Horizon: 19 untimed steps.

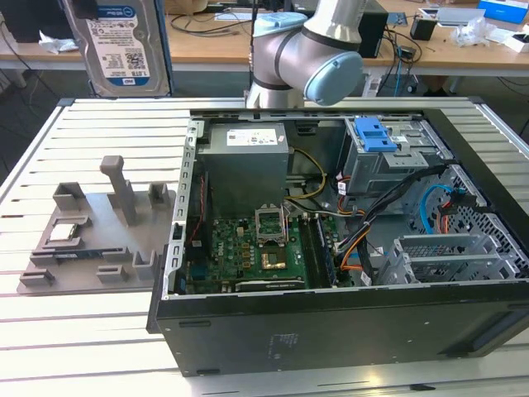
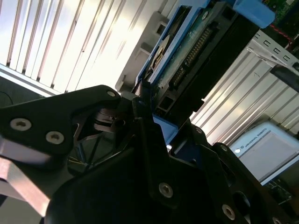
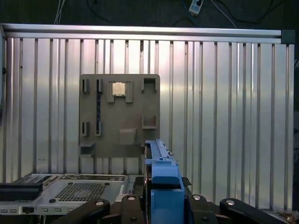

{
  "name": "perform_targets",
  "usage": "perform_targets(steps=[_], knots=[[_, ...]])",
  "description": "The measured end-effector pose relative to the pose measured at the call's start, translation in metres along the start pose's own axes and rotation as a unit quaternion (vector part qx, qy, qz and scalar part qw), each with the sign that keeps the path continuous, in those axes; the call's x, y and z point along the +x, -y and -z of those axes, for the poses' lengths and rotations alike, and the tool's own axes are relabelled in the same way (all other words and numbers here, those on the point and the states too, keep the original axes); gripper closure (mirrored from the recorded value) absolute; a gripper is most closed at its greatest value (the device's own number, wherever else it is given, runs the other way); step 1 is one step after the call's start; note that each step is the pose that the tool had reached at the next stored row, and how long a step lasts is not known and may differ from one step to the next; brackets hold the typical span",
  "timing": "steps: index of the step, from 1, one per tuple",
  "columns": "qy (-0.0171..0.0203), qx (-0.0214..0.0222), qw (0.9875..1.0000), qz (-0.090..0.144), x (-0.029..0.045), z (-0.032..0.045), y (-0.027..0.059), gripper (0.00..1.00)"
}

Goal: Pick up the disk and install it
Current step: 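Pick up the disk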

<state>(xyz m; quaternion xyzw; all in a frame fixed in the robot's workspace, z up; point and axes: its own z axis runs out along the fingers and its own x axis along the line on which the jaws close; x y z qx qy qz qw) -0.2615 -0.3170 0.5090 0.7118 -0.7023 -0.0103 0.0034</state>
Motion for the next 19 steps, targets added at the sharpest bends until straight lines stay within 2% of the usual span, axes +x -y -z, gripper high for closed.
perform_targets(steps=[4,6,7,10,11,19], knots=[[0.0,-0.0002,1.0,0.0,0.0002,0.0003,0.0181,0.63],[0.0,-0.0006,1.0,0.0,0.0005,0.0007,0.0378,0.63],[0.0,-0.0006,1.0,0.0,0.0006,0.0008,0.0447,0.63],[0.0,-0.0008,1.0,0.0,0.0007,0.0011,0.0574,0.63],[0.0,-0.0009,1.0,0.0,0.0009,0.0013,0.0649,0.63],[0.0,-0.0017,1.0,0.0,0.0013,0.002,0.1037,0.63]])
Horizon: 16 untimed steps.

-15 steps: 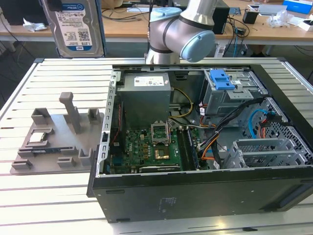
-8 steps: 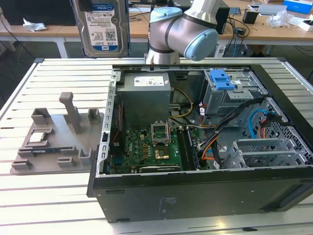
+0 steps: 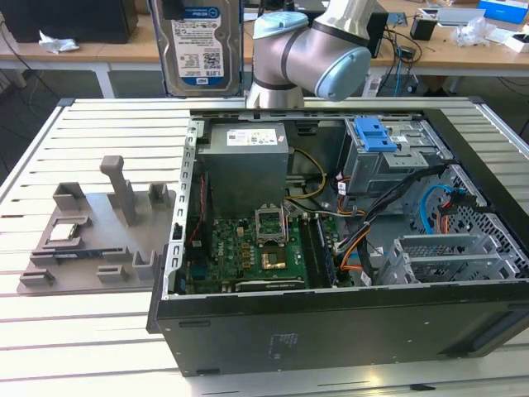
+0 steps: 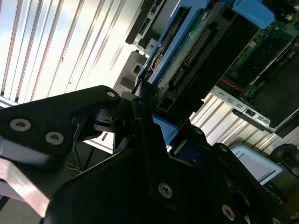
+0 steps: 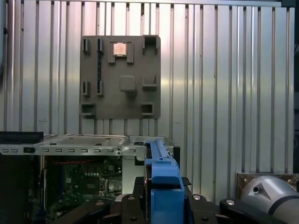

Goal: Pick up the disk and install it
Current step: 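Pick up the disk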

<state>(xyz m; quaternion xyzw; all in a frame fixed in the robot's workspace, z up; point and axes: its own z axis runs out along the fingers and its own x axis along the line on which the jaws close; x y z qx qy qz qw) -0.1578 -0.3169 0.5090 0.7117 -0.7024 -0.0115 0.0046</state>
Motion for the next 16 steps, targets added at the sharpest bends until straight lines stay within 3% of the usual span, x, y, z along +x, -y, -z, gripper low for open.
perform_targets(steps=[4,11,13,16], knots=[[0.0,-0.0004,1.0,0.0,0.0003,0.0004,0.0185,0.63],[0.0,-0.0009,1.0,0.0,0.0005,0.0008,0.0398,0.63],[0.0,-0.0012,1.0,0.0,0.0007,0.001,0.0511,0.63],[0.0,-0.0013,1.0,0.0,0.0008,0.0011,0.0597,0.63]])
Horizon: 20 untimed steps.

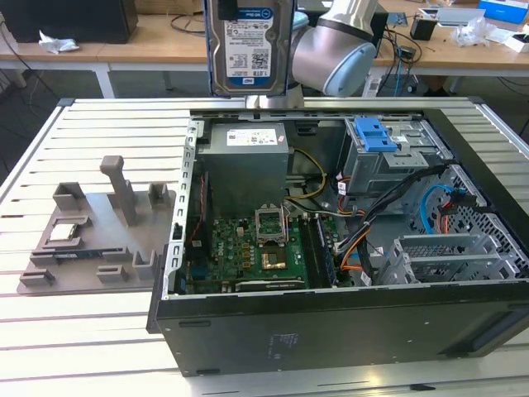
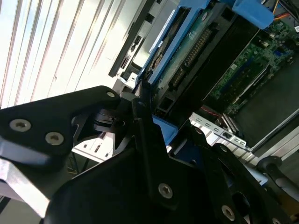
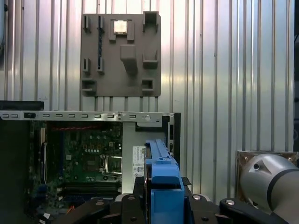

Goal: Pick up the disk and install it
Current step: 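Pick up the disk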

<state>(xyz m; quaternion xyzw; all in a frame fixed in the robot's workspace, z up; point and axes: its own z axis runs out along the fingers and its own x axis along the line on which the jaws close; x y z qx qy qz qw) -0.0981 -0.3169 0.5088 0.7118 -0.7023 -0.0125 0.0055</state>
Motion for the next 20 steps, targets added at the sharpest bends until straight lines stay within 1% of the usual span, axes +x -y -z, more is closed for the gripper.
perform_targets(steps=[1,9,11,12,14,16,17,18,19,20], knots=[[0.0,-0.0001,1.0,0.0,0.0,0.0001,0.0028,0.63],[0.0,-0.0014,1.0,0.0,0.0005,0.0008,0.0372,0.63],[0.0,-0.0019,1.0,0.0,0.0006,0.0011,0.0507,0.63],[0.0,-0.002,1.0,0.0,0.0007,0.0012,0.0545,0.63],[0.0,-0.0024,1.0,0.0,0.0009,0.0015,0.0665,0.63],[0.0001,-0.0024,1.0,0.0,0.0018,0.0015,0.0705,0.63],[0.0,-0.0026,1.0,0.0,0.0085,0.0016,0.0717,0.63],[0.0001,-0.0027,1.0,0.0,0.0128,0.0017,0.0721,0.63],[0.0,-0.0027,1.0,0.0,0.0156,0.0018,0.0722,0.63],[0.0001,-0.0027,1.0,0.0,0.0208,0.0018,0.0723,0.63]])
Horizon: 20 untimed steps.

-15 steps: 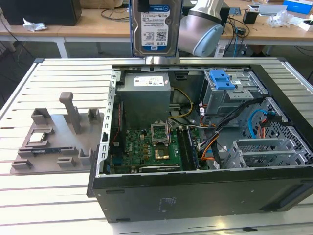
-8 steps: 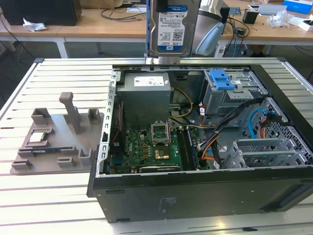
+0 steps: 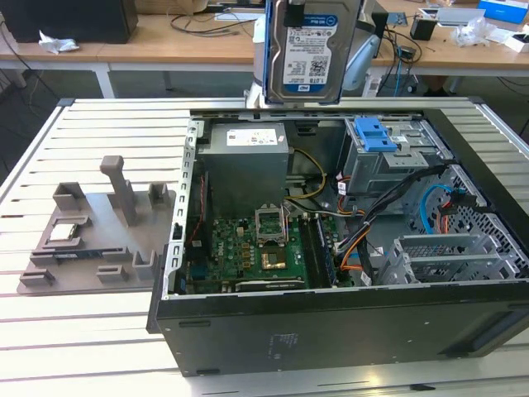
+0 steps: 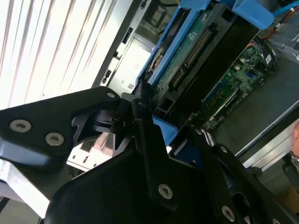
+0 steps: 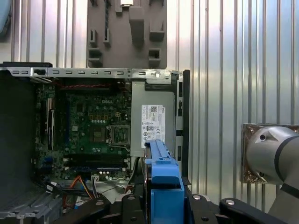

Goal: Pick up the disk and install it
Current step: 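Pick up the disk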

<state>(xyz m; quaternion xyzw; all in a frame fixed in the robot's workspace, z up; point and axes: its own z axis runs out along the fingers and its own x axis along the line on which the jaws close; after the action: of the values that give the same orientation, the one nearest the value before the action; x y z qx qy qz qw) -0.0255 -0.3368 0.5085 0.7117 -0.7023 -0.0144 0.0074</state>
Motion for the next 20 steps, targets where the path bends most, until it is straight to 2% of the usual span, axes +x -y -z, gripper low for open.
perform_targets(steps=[5,8,15,20], knots=[[0.0,0.0,1.0,0.0,0.0242,0.0002,0.0001,0.63],[0.0,0.0,1.0,0.0,0.0356,0.0004,0.0002,0.63],[0.0,0.0,1.0,0.0,0.0551,0.0006,0.0005,0.63],[0.0,0.0,1.0,0.0,0.0657,0.0007,0.0007,0.63]])
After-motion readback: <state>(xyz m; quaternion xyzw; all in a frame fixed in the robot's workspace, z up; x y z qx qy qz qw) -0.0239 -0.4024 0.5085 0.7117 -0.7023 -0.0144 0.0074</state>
